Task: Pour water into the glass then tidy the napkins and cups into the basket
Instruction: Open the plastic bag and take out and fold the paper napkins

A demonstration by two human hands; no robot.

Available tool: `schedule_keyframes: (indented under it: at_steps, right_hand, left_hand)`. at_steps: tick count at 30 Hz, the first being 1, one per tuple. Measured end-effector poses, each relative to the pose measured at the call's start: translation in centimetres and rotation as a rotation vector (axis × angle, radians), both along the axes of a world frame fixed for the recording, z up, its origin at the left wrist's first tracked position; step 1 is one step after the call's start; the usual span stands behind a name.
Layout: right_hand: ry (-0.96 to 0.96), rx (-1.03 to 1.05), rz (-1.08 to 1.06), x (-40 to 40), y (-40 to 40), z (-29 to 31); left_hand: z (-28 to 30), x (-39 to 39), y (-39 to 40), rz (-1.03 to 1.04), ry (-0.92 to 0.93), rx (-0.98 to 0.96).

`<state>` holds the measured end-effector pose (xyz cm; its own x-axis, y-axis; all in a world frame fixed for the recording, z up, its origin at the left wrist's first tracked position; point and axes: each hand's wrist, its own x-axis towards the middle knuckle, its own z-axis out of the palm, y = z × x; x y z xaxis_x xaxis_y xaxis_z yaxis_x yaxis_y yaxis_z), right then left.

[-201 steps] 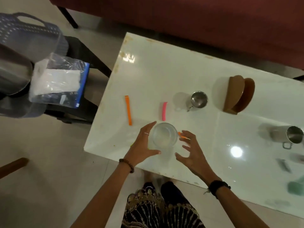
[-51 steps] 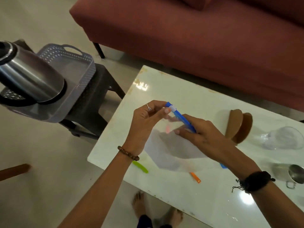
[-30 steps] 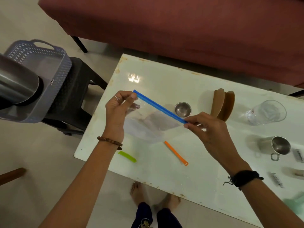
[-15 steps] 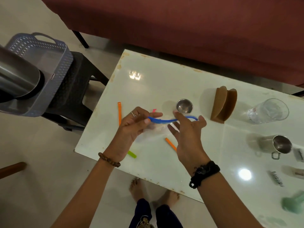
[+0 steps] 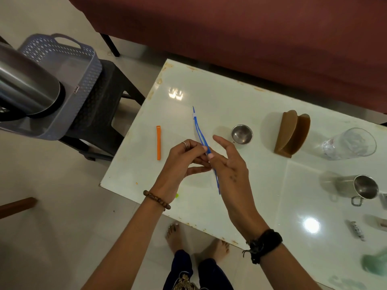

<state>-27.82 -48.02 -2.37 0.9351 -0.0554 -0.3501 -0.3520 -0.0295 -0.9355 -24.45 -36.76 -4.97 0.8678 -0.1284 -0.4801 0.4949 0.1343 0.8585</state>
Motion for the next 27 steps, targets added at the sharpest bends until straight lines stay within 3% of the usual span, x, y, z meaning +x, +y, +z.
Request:
schedule_keyframes:
  at_steps: [6, 10, 13, 15, 18, 21, 24, 27]
  right_hand:
    - [-0.036, -0.070, -0.011, 0.4, -0.8, -0.5]
    - [-0.183, -0.509, 0.060, 0.9, -2.2, -0.8]
    - [-0.149, -0.779, 0.197, 1.4, -3.1, -1.0]
    - [-0.076, -0.732, 0.238, 1.8, -3.1, -0.8]
    - [0.089, -0.469, 0.252, 2.8, -2.7, -0.3]
    - [0.066, -0.397, 0.169, 3.5, -2.7, -0.6]
    - [0.011, -0.408, 0.095, 3.7, -3.6, -0.7]
    - [0.153, -0.056, 0.019, 3.9, -4.6, -0.8]
  left_hand:
    - [-0.5, -0.3, 0.0, 0.007, -0.045, 0.080]
    - [-0.3, -0.1, 0.2, 0.031, -0.077, 0.095]
    - [0.0, -0.4, -0.2, 0.007, -0.090, 0.123]
    - [0.2, -0.5, -0.8, -0.009, -0.093, 0.139]
    - [0.2, -0.4, -1.5, -0.026, -0.107, 0.135]
    - [0.2, -0.4, -1.6, -0.037, -0.124, 0.070]
    - [-0.8, -0.4, -0.9, 0.148, -0.121, 0.033]
    - [-3.5, -0.7, 0.3, 0.415, -0.016, 0.202]
